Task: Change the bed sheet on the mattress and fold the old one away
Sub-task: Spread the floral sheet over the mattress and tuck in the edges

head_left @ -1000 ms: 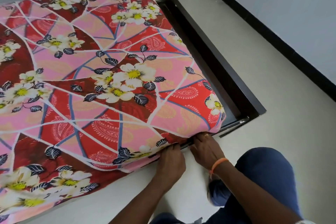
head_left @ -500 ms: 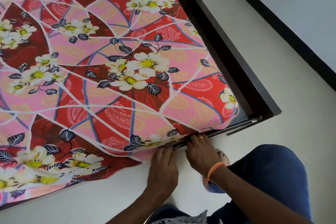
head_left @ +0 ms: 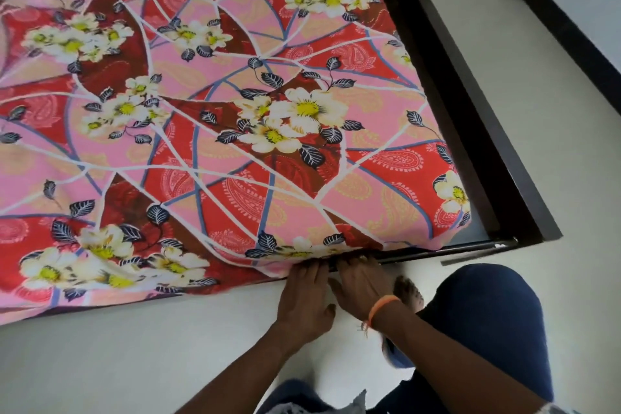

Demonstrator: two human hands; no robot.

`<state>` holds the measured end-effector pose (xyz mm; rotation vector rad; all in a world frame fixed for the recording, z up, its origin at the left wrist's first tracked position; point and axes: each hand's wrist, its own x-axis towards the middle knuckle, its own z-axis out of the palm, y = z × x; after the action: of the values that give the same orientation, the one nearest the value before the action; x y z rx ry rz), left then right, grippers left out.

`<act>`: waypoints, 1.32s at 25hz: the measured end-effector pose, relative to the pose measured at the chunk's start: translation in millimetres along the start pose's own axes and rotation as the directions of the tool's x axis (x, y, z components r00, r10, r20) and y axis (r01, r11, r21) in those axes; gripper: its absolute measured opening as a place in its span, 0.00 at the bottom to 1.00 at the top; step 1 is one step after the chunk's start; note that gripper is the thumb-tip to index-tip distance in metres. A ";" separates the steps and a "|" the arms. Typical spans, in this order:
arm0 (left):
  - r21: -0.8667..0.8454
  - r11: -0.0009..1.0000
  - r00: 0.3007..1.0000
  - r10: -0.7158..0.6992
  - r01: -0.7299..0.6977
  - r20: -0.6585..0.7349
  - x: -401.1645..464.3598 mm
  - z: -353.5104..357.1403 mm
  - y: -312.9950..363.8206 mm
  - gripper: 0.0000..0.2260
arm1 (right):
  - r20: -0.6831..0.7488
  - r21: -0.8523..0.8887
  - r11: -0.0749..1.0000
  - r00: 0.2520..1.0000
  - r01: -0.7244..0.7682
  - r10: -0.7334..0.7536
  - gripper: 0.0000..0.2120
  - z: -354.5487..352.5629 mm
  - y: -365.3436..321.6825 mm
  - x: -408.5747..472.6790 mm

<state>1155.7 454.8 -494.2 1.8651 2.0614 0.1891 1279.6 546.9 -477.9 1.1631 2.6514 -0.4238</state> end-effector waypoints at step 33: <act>-0.004 0.984 0.938 0.168 -0.177 -0.304 -77.9 -30.0 -110.1 0.16 | -0.051 -0.260 0.960 0.994 -0.103 0.092 0.19 4.4 -139.6 15.3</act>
<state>1047.7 368.7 -489.5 2.1083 2.0645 0.5824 1166.0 465.6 -462.3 1.2193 2.5683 -0.0309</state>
